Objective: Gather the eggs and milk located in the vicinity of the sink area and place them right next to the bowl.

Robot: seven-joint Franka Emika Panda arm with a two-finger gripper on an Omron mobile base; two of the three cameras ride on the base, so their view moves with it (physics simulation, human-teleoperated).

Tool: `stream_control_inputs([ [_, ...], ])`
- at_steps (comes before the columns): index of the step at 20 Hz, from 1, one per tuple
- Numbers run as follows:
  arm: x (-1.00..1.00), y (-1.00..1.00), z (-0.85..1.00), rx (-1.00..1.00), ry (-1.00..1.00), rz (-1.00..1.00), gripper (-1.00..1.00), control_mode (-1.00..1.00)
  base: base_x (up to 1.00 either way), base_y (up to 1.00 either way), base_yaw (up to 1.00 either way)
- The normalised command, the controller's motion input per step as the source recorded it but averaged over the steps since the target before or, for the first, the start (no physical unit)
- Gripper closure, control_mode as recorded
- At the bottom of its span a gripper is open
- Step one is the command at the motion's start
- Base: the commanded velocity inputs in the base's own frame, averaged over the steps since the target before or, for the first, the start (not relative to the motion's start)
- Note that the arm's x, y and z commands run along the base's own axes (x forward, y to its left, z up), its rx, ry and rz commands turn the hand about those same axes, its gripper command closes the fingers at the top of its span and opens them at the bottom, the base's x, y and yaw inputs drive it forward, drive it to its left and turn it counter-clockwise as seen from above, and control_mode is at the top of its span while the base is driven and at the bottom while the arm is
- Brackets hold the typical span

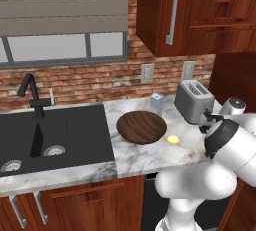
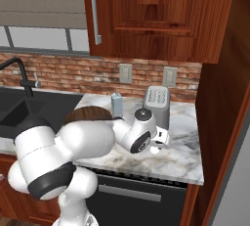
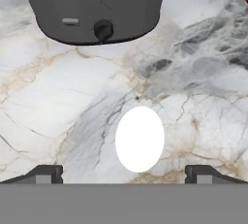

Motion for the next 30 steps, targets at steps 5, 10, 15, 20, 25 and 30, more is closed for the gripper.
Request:
stream_control_inputs([
  [5, 0.07, 0.0, -0.25, 0.0, 0.01, 0.03, -1.0, -1.0, 0.0, 0.0, 0.0],
  [10, 0.07, 0.0, -0.21, 0.0, 0.0, 0.03, -1.0, -1.0, 0.0, 0.0, 0.0],
  [15, 0.07, 0.0, -0.18, 0.0, 0.0, 0.03, -1.0, -1.0, 0.0, 0.0, 0.0],
  [20, 0.08, 0.0, -0.18, 0.0, 0.0, 0.02, -1.0, -1.0, 0.0, 0.0, 0.0],
  [25, 0.06, 0.0, -0.19, 0.0, 0.0, 0.02, -1.0, -1.0, 0.0, 0.0, 0.0],
  [30, 0.01, -0.02, -0.19, 0.0, 0.0, 0.01, 1.0, -1.0, 0.0, 0.0, 0.0],
])
